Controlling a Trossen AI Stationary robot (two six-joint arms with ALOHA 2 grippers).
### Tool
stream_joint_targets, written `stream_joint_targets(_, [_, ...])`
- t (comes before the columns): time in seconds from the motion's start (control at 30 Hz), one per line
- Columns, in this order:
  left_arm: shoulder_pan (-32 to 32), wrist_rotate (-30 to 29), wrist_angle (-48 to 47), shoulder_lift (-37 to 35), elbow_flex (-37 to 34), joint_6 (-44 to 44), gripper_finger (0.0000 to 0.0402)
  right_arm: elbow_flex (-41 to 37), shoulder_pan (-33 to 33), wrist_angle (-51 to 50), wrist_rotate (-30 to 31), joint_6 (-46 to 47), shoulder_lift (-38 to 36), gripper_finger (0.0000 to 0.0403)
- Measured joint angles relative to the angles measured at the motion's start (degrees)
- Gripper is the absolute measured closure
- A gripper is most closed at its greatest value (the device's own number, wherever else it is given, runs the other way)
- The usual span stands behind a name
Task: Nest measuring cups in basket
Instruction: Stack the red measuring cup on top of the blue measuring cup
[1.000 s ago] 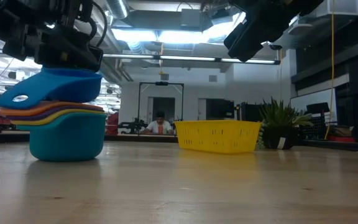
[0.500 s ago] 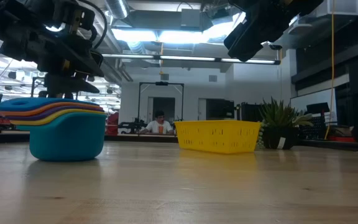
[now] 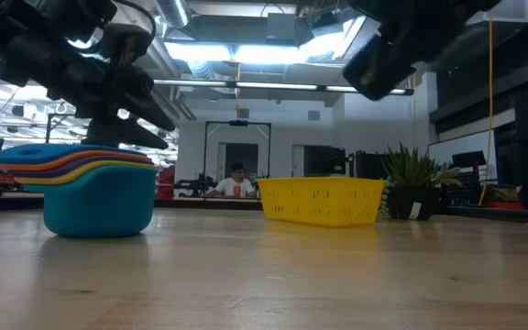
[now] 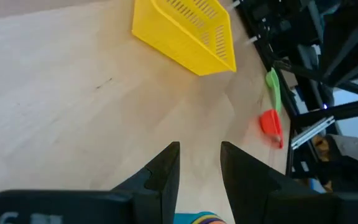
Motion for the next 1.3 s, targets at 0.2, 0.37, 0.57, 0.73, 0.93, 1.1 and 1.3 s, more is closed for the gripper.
stream_joint_targets(0.2, [0.0,-1.71,0.11,0.0,0.0,2.14,0.0292,-1.64,2.91,-6.3,-0.04,8.55,0.0,0.0299])
stream_joint_targets(0.37, [0.0,-1.75,0.11,0.0,0.0,3.18,0.0292,-1.64,5.73,-13.69,0.1,17.11,0.04,0.0299])
stream_joint_targets(0.57, [-1.06,-1.77,0.11,0.02,0.0,3.2,0.0292,-1.66,10.6,-18.05,4.47,24.62,0.2,0.0299])
stream_joint_targets(0.73, [-3.11,-1.96,0.11,0.02,0.0,3.23,0.0292,-1.68,14.45,-19.83,6.72,28.68,0.2,0.0299])
stream_joint_targets(0.93, [-5.45,-5.1,0.11,0.02,0.0,3.29,0.0292,-1.68,17.65,-19.87,7.19,34.35,0.2,0.0299])
stream_joint_targets(1.1, [-6.8,-6.39,0.11,0.02,0.0,3.29,0.0292,-1.68,20.18,-20.01,9.87,40.11,0.2,0.0299])
stream_joint_targets(1.3, [-8.22,-7.3,0.11,0.02,0.0,3.29,0.0292,-1.7,23.79,-20.01,13.17,48.17,0.2,0.0299])
